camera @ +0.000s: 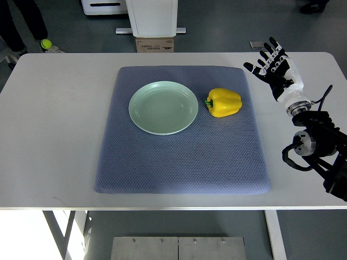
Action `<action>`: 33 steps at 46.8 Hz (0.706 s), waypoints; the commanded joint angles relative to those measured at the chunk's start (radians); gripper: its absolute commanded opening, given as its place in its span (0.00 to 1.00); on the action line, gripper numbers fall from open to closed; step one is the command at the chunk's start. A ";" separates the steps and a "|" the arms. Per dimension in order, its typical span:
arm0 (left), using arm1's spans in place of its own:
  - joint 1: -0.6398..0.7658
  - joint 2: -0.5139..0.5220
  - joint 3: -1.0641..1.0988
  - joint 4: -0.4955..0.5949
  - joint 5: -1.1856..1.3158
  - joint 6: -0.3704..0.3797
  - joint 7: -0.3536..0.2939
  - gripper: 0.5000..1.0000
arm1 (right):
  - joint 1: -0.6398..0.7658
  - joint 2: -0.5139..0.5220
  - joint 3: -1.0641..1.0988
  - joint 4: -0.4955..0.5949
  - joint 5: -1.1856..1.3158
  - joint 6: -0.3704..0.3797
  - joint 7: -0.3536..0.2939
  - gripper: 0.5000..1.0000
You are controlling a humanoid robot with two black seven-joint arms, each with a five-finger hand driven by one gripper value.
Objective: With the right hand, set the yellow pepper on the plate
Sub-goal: 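Move the open right hand toward the yellow pepper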
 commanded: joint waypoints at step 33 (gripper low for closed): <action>0.000 0.000 0.000 0.000 0.000 0.000 0.000 1.00 | 0.292 -0.176 -0.669 -0.006 -0.253 -0.006 0.047 0.99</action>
